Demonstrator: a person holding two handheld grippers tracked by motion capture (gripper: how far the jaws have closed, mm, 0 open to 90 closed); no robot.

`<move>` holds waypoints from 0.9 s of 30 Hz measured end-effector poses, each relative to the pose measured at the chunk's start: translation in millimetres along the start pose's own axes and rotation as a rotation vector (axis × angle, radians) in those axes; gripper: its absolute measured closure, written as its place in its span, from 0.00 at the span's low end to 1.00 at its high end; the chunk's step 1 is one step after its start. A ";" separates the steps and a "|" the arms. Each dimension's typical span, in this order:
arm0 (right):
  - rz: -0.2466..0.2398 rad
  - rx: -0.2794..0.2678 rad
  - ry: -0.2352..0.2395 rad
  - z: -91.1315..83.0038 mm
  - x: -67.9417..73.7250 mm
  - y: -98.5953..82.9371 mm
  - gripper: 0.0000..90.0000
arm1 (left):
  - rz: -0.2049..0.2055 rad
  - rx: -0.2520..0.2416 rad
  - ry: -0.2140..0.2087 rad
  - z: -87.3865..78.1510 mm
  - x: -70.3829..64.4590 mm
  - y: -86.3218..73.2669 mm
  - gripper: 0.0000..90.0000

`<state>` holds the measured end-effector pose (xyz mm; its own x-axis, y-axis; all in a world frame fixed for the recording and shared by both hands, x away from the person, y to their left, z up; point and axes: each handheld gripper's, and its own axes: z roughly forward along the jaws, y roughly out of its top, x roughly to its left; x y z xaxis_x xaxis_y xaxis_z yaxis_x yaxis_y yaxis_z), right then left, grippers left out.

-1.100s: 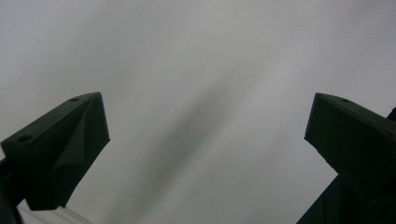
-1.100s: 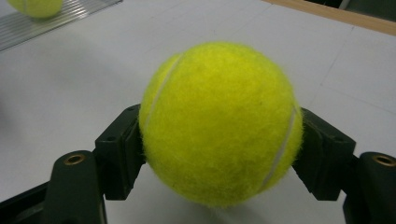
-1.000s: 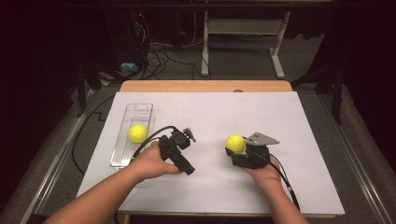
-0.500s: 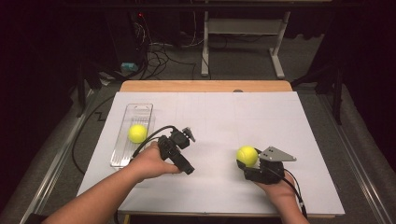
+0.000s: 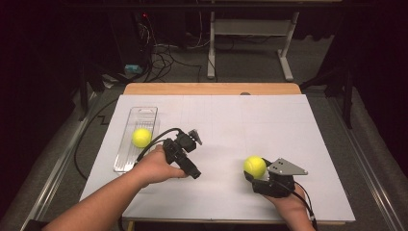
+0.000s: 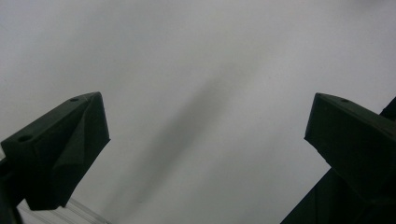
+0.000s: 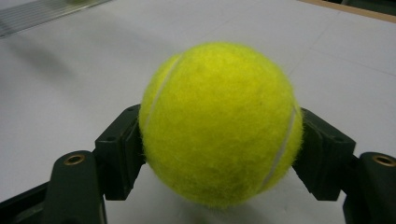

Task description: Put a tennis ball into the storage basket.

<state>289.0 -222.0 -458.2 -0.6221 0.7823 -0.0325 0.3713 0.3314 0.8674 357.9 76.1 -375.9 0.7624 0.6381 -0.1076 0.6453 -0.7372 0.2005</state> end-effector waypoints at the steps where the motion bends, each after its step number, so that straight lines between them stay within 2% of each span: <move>1: -0.004 -0.001 0.005 1.0 1.6 0.5 0.31 | 0.000 -0.004 0.002 -0.9 -0.8 0.2 0.01; 8: -0.019 -0.011 0.037 8.9 14.0 4.7 0.31 | 0.002 -0.010 0.005 -7.3 -2.2 0.7 0.01; 16: -0.035 -0.027 0.074 20.4 24.2 19.1 0.31 | -0.001 -0.021 0.012 -15.3 -1.8 1.6 0.01; 22: -0.059 -0.055 0.103 27.0 38.1 28.3 0.31 | 0.000 -0.030 0.014 -19.8 -3.0 2.7 0.01; 27: -0.067 -0.068 0.127 31.5 49.8 28.0 0.31 | 0.007 -0.033 0.015 -22.7 -6.1 5.3 0.01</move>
<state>290.1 -157.1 -451.2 -0.7278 0.6851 -0.0320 0.2813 0.3408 0.8971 355.6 73.3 -352.2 0.7661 0.6362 -0.0919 0.6376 -0.7341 0.2336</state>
